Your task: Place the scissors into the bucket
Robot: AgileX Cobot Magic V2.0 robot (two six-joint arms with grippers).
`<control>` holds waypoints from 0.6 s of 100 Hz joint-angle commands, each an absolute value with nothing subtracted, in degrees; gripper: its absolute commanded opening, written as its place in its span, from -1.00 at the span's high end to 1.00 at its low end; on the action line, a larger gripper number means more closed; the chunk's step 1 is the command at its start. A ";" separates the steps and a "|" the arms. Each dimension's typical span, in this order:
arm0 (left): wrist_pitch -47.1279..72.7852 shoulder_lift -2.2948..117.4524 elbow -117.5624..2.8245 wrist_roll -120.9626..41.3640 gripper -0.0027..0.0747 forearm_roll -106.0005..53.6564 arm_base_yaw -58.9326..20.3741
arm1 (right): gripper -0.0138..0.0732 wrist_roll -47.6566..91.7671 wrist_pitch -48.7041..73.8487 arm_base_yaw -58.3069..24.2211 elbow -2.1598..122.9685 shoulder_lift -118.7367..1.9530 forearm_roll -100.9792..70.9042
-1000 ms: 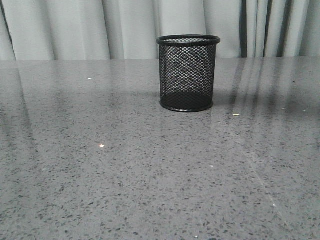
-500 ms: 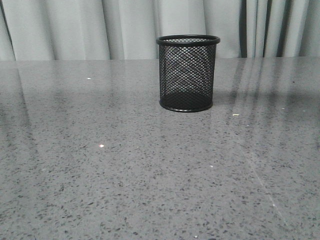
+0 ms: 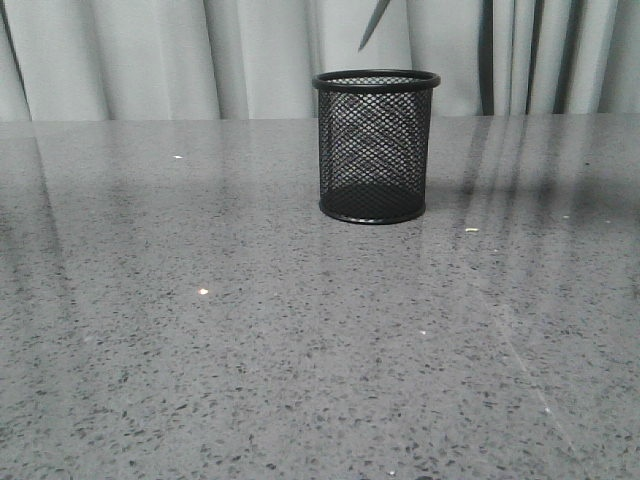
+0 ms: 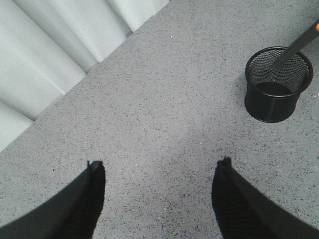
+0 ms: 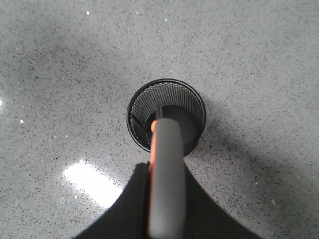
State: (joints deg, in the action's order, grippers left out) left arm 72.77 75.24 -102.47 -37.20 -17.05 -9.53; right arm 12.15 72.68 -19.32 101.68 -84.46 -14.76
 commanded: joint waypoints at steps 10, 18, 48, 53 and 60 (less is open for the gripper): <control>72.99 73.70 -104.09 -36.51 -0.16 -19.10 -9.35 | 0.78 11.95 74.10 -20.61 103.43 -85.27 -14.51; 72.99 73.70 -104.09 -36.51 -0.16 -19.19 -9.35 | 0.78 11.85 74.10 -20.85 103.43 -86.44 -13.83; 72.89 73.70 -104.09 -36.51 -0.16 -19.33 -9.35 | 0.78 11.85 74.10 -20.85 103.43 -89.52 -12.39; 72.89 73.70 -104.09 -36.51 -0.16 -19.33 -9.35 | 0.78 11.85 74.10 -20.85 103.43 -89.89 -12.40; 72.89 73.70 -104.09 -36.51 -0.16 -19.33 -9.35 | 0.78 11.85 74.10 -20.85 103.17 -90.40 -12.40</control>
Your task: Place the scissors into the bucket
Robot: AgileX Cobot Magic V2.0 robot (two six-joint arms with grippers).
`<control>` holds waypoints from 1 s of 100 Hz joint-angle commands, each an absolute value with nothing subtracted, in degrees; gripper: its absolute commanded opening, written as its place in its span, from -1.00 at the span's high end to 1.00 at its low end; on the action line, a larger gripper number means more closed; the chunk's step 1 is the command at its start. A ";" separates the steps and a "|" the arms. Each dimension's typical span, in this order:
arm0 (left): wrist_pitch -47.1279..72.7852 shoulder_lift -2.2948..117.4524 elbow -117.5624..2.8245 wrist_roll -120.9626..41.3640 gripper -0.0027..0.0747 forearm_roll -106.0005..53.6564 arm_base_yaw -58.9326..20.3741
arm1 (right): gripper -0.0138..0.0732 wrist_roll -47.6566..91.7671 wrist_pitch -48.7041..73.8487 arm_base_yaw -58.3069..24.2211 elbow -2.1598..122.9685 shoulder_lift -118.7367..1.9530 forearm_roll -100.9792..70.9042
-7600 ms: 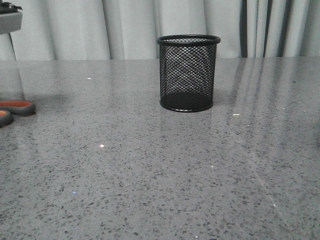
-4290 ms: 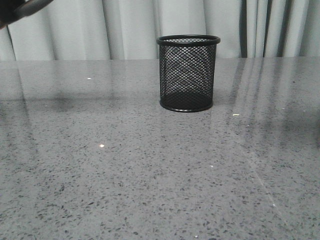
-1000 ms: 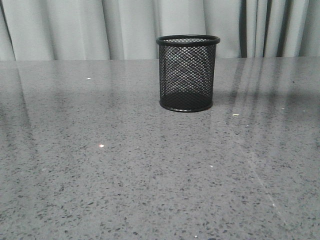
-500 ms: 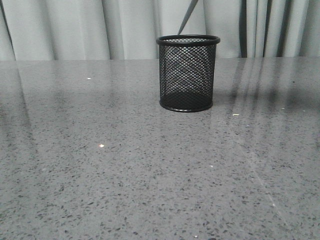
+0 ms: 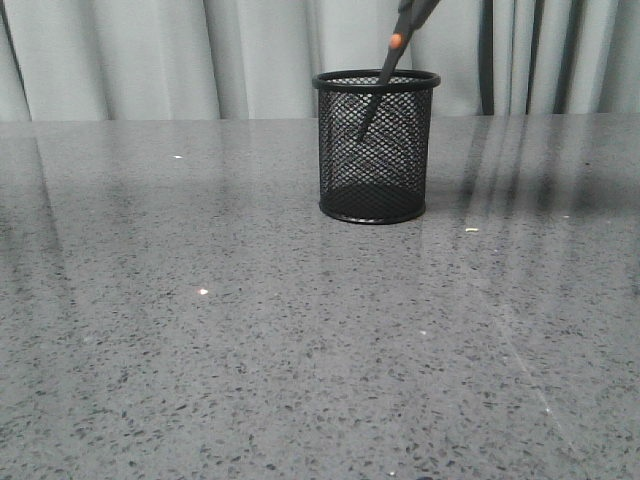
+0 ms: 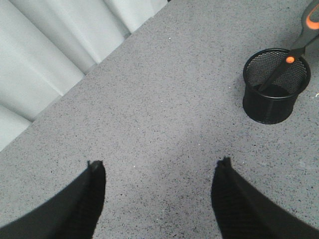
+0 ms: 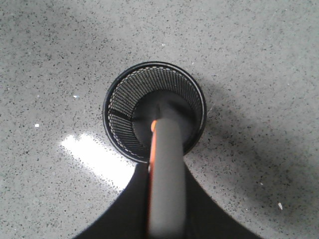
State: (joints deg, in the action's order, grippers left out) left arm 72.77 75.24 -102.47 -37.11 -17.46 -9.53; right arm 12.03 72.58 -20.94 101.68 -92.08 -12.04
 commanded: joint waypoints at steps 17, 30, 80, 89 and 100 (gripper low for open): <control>72.89 73.70 -104.09 -36.51 -0.16 -19.33 -9.35 | 0.78 11.85 74.10 -20.85 103.17 -92.01 -12.40; 72.89 73.70 -104.09 -36.51 -0.16 -19.33 -9.35 | 0.78 11.85 74.10 -20.85 103.17 -92.63 -12.40; 72.89 73.70 -104.09 -36.51 -0.16 -19.33 -9.35 | -0.30 11.85 74.10 -20.74 103.17 -91.73 -11.96; 72.89 73.70 -104.09 -36.51 -0.16 -19.33 -9.35 | -0.30 11.85 74.10 -20.74 103.95 -89.94 -10.73; 72.99 73.70 -104.09 -36.51 -0.16 -19.33 -9.35 | -0.24 11.85 74.10 -20.74 105.61 -87.10 -9.87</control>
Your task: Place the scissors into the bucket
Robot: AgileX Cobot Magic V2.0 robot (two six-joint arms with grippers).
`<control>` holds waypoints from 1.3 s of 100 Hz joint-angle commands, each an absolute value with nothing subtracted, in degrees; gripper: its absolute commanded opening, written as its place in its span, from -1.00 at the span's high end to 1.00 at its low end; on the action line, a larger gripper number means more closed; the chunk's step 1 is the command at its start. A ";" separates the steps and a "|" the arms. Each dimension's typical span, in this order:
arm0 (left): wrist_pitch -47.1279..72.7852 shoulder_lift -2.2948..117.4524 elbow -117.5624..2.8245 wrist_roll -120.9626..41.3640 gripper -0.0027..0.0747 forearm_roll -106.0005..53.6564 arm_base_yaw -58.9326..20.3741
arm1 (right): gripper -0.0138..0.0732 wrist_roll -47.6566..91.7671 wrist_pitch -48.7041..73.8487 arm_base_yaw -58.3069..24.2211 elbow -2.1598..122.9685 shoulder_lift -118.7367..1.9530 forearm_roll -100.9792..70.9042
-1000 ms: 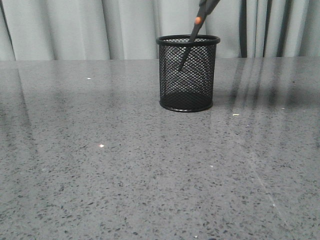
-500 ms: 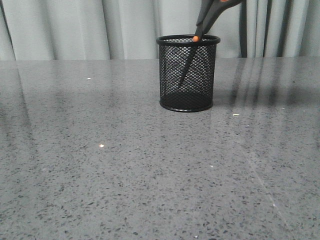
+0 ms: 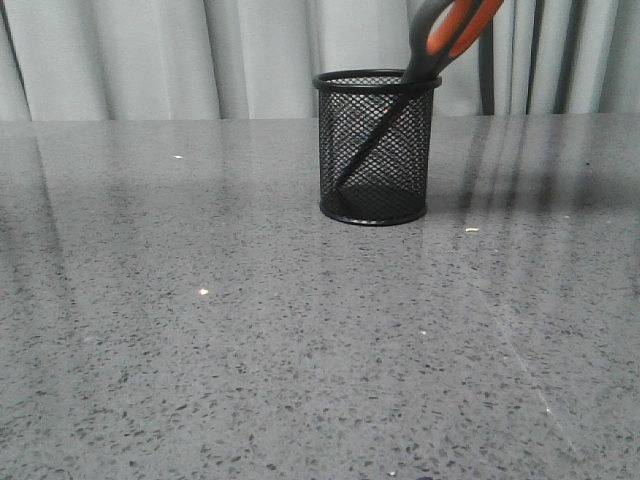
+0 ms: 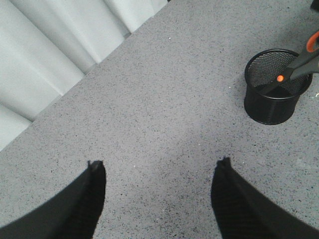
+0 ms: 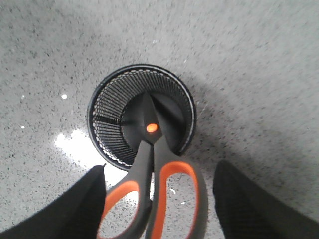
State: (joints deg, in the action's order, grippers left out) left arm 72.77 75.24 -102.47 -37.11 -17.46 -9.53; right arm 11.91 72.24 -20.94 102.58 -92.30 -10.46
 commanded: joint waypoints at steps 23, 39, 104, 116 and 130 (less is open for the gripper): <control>72.99 73.33 -104.09 -36.51 0.24 -19.33 -9.35 | 0.50 10.34 69.34 -20.74 105.93 -80.38 -9.61; 72.99 71.49 -104.09 -35.62 0.98 -19.33 -9.35 | 0.79 10.22 61.88 -20.74 100.79 -74.63 -9.61; 25.23 36.88 -49.81 -33.00 0.98 -23.63 -9.05 | 0.79 9.90 14.34 -20.74 44.23 -34.75 -10.16; 17.69 27.39 -35.84 -33.00 0.98 -26.32 -9.05 | 0.79 9.90 9.37 -20.74 34.46 -27.40 -10.16; 10.74 15.65 -22.78 -33.00 0.98 -30.95 -9.05 | 0.79 9.90 1.79 -20.74 23.72 -19.00 -10.16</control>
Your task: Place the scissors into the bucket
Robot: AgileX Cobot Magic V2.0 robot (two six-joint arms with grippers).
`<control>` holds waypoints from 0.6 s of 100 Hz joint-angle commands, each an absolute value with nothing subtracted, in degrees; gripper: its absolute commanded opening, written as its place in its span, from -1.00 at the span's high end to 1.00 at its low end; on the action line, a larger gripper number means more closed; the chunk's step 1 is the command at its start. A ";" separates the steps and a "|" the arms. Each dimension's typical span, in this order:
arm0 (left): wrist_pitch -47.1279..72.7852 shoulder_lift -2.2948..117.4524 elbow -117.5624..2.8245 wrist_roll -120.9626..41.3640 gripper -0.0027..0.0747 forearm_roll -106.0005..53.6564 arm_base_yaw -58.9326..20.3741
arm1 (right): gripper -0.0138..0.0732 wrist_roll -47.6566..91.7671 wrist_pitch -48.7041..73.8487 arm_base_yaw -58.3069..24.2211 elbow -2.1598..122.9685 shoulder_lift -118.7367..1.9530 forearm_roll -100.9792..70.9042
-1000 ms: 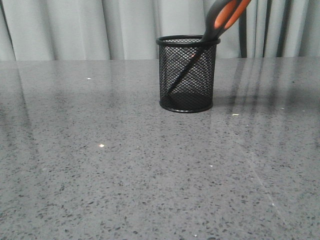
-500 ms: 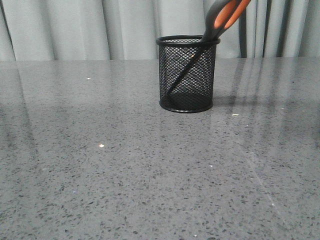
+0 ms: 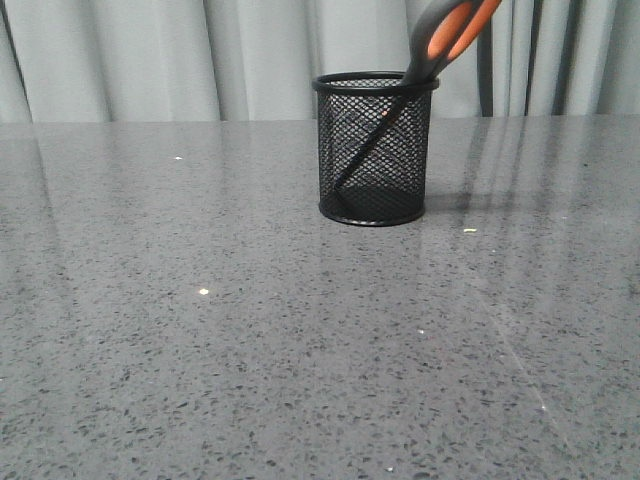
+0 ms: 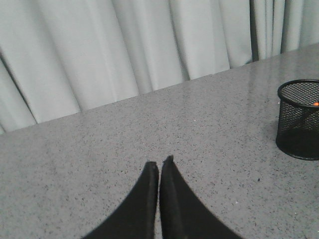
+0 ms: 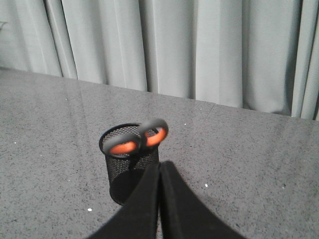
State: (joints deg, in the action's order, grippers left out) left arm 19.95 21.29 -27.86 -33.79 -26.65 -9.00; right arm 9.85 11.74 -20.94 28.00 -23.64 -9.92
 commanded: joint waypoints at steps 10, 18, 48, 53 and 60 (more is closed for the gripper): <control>9.50 8.15 -16.45 -33.00 0.98 -32.54 -9.05 | 0.79 9.90 -1.85 -20.74 18.34 -14.57 -10.49; 9.07 3.38 -14.02 -33.00 0.98 -34.37 -9.05 | 0.79 9.90 -1.89 -20.74 15.56 -12.68 -10.49; 8.77 -0.26 -13.62 -33.00 0.98 -34.78 -9.05 | 0.79 9.90 -1.62 -20.74 13.95 -12.05 -10.49; 8.77 -0.26 -13.62 -33.00 0.98 -34.78 -9.05 | 0.79 9.90 -1.62 -20.74 13.95 -12.05 -10.49; 8.77 -0.26 -13.62 -33.00 0.98 -34.78 -9.05 | 0.79 9.90 -1.62 -20.74 13.95 -12.05 -10.49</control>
State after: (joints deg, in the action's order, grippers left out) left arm 12.67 -0.17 -12.11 -33.76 -33.67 -9.00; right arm 9.85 3.33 -20.94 12.38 -11.70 -10.49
